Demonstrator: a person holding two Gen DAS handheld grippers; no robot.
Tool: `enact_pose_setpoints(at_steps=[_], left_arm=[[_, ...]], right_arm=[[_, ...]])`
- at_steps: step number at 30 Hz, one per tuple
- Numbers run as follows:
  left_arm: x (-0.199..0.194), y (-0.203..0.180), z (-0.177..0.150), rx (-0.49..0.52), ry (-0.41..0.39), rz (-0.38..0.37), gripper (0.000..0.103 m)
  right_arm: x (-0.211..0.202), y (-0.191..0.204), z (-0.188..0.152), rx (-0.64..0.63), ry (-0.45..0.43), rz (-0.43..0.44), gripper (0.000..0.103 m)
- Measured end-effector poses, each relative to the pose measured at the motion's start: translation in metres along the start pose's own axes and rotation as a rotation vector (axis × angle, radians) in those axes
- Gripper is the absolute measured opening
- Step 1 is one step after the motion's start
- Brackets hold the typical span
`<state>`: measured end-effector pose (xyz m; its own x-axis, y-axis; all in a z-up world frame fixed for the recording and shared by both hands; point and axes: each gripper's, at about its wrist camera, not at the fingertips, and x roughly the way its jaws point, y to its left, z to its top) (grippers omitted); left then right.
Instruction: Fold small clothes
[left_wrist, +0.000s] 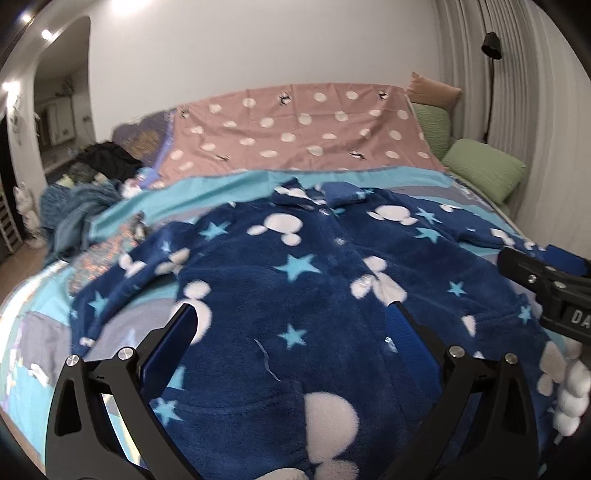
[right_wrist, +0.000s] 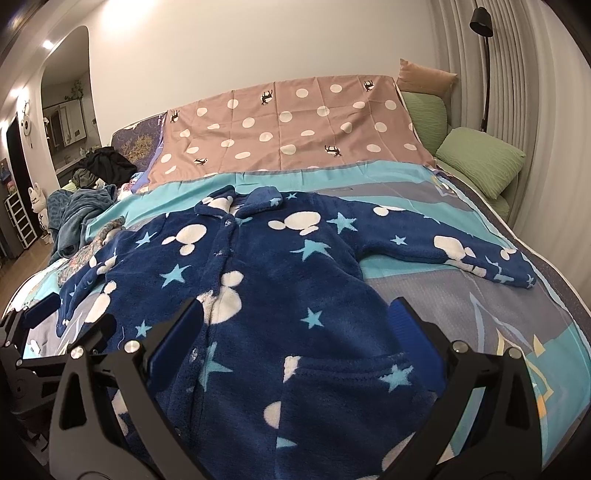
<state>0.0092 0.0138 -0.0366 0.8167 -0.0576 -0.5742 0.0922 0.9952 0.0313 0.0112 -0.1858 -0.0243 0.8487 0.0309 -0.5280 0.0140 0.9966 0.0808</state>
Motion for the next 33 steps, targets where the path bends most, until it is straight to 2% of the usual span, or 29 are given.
enact_pose_setpoints(at_steps=[2, 4, 7, 23, 33], left_arm=[[0.0032, 0.0009, -0.0012, 0.008, 0.028, -0.042, 0.094], [0.0061, 0.0017, -0.0028, 0.010, 0.052, -0.048, 0.089], [0.0108, 0.0012, -0.0030, -0.001, 0.073, -0.048, 0.089], [0.0104, 0.0019, -0.0057, 0.007, 0.074, -0.045, 0.090], [0.0098, 0.0006, -0.0071, 0.011, 0.072, -0.046, 0.094]], right_arm=[[0.0007, -0.0004, -0.0004, 0.002, 0.002, -0.001, 0.101], [0.0016, -0.0019, -0.0014, 0.003, 0.005, -0.002, 0.101], [0.0020, -0.0021, -0.0020, 0.004, 0.006, -0.005, 0.101], [0.0059, 0.0042, -0.0026, -0.007, 0.026, -0.004, 0.101], [0.0057, 0.0056, -0.0035, -0.007, 0.031, 0.000, 0.101]])
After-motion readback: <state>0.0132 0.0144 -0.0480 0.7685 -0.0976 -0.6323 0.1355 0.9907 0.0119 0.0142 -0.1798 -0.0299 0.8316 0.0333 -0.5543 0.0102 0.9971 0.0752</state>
